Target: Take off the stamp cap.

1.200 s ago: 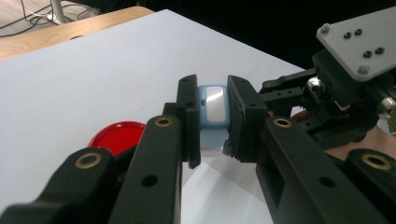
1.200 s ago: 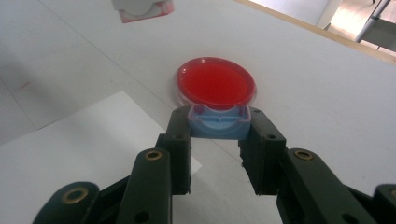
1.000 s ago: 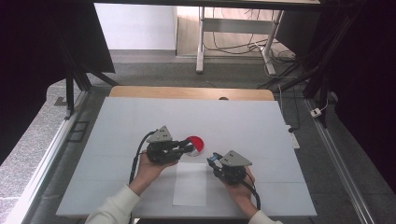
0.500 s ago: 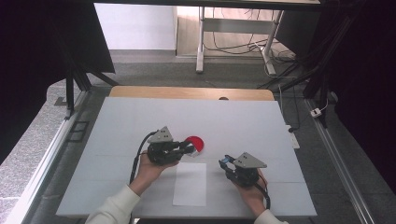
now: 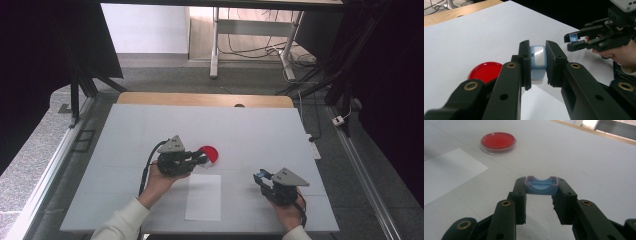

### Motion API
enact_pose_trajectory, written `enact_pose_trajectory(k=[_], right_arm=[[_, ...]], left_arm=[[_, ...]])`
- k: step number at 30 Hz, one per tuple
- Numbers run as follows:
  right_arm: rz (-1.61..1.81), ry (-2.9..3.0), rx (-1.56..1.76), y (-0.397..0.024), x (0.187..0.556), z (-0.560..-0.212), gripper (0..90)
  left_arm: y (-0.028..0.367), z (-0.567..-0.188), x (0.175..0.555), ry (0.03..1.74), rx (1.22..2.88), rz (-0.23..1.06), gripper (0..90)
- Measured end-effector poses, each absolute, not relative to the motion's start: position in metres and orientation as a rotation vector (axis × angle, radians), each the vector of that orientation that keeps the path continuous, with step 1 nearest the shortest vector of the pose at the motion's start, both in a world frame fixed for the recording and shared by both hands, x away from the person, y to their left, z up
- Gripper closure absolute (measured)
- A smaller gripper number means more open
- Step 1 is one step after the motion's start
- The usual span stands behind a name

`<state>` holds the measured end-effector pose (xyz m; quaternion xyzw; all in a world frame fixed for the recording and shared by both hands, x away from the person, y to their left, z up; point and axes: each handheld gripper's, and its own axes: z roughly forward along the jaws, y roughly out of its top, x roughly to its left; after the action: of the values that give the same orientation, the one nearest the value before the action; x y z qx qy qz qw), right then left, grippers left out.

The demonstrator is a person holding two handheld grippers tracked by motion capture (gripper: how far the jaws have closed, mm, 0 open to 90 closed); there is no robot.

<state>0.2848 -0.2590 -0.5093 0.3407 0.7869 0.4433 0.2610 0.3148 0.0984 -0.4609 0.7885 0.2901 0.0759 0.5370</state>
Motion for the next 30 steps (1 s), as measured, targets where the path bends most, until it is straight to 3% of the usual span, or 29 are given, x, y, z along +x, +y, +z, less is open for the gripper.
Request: enact_pose_trajectory(k=[14, 30], right_arm=[[1.151, 2.029, 1.028, -0.322, 0.267, -0.507, 64.5], [1.140, 2.044, 1.008, -0.320, 0.274, -0.508, 64.4]], left_arm=[[0.102, -0.460, 0.317, 0.700, 1.880, 0.224, 75.1], [0.102, -0.455, 0.322, 0.698, 1.880, 0.271, 75.1]])
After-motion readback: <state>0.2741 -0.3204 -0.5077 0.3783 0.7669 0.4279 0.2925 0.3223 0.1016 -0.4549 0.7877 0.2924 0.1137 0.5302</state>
